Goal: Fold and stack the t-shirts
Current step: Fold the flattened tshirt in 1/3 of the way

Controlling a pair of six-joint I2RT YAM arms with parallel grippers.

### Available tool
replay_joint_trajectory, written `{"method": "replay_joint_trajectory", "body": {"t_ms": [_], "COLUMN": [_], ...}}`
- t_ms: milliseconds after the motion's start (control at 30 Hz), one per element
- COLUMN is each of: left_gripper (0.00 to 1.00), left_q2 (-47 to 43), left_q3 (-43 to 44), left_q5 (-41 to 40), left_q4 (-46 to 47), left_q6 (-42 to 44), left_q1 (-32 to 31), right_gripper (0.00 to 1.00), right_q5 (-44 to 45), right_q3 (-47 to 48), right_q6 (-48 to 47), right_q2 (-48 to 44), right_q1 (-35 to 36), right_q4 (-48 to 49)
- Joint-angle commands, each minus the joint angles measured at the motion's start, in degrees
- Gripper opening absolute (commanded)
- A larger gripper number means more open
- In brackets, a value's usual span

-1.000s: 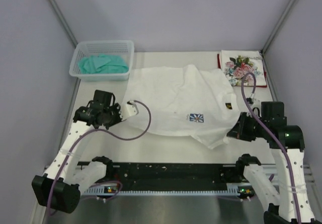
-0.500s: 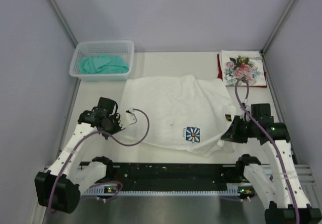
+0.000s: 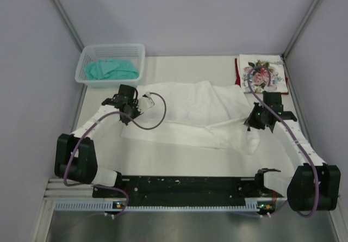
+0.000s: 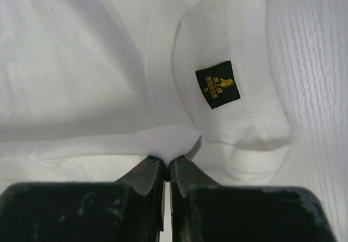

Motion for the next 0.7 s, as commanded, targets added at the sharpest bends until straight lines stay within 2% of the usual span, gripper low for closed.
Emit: {"method": "replay_joint_trajectory", "body": {"t_ms": [0,267,333,400,433,467,500,567,667], "left_gripper": [0.00,0.00,0.11,0.25,0.31,0.37,0.42,0.46,0.49], "left_q2": [4.07,10.31,11.98,13.39,13.92,14.36,14.36,12.53,5.34], "left_q3": [3.98,6.09,7.50,9.51,10.92,12.32,13.29,14.36,10.08], "left_q5": [-4.55,-5.87,-6.31,-7.27,-8.15,-9.55,-11.22,-12.64,-6.87], "left_q4": [5.15,6.03,6.47,7.43,8.14,8.40,8.93,8.85,7.62], "left_q6": [-1.13,-2.63,-3.33,-4.47,-5.17,-5.61,-6.14,-6.32,-2.56], "left_q1": [0.05,-0.82,-1.09,-1.18,-1.09,-1.09,-1.09,-1.09,-1.09], "right_gripper": [0.00,0.00,0.02,0.24,0.40,0.51,0.56,0.62,0.71], "right_q5": [3.67,1.38,2.34,5.84,6.99,10.05,11.30,12.71,13.25], "right_q3": [1.34,4.06,6.42,9.76,11.60,14.32,16.96,20.14,17.09], "right_q6": [-3.01,-4.86,-5.38,-5.73,-6.00,-5.91,-5.56,-4.95,-4.51], "right_q2": [2.01,10.09,13.25,16.76,18.52,20.28,21.34,21.36,14.52], "right_q1": [-0.32,-0.32,-0.32,-0.32,-0.32,-0.40,-0.23,-2.07,-2.07], "right_q4": [8.48,9.89,10.15,9.71,9.10,7.70,5.78,1.29,-0.48]}}
